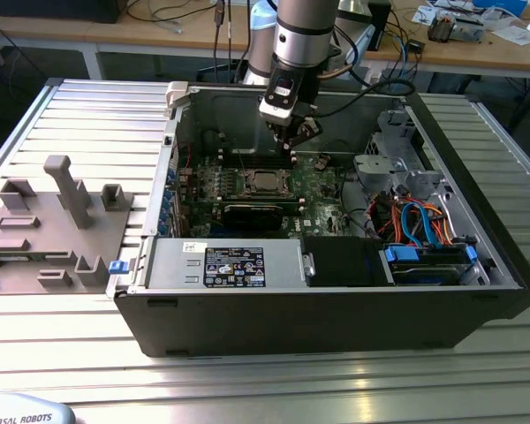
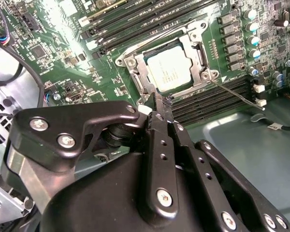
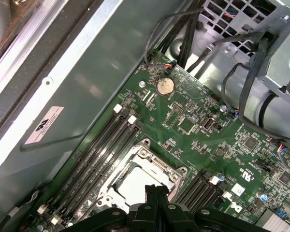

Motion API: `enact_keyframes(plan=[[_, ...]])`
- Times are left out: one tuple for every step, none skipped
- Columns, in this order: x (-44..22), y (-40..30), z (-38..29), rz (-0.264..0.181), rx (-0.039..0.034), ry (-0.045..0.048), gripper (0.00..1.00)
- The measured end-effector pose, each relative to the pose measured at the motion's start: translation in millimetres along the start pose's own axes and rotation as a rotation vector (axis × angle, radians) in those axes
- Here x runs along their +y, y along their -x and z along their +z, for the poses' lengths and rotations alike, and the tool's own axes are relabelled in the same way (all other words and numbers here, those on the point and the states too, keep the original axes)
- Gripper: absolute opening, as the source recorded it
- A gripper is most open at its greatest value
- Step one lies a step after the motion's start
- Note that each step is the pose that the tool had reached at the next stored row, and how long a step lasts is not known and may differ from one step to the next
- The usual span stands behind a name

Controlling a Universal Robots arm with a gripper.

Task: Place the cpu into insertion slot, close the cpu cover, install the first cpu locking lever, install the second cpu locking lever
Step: 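Install the first cpu locking lever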

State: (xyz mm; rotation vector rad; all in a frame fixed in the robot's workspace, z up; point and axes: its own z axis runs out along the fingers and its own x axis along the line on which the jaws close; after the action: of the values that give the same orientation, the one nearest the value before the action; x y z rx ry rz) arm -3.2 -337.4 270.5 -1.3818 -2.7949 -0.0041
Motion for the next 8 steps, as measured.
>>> enact_keyframes(plan=[[0.0, 0.0, 0.0, -0.007, 0.0000, -0.0002, 0.11], [0.0, 0.0, 0.0, -0.012, -0.0002, -0.0003, 0.11], [0.0, 0.0, 0.0, -0.018, -0.0002, -0.0004, 0.11], [0.0, 0.0, 0.0, -0.022, -0.0002, -0.0005, 0.11], [0.0, 0.0, 0.0, -0.029, -0.0003, -0.0007, 0.11], [0.0, 0.0, 0.0, -0.034, -0.0003, -0.0008, 0.11], [0.0, 0.0, 0.0, -0.038, -0.0004, -0.0009, 0.11], [0.0, 0.0, 0.0, -0.042, -0.0004, -0.0010, 0.11]])
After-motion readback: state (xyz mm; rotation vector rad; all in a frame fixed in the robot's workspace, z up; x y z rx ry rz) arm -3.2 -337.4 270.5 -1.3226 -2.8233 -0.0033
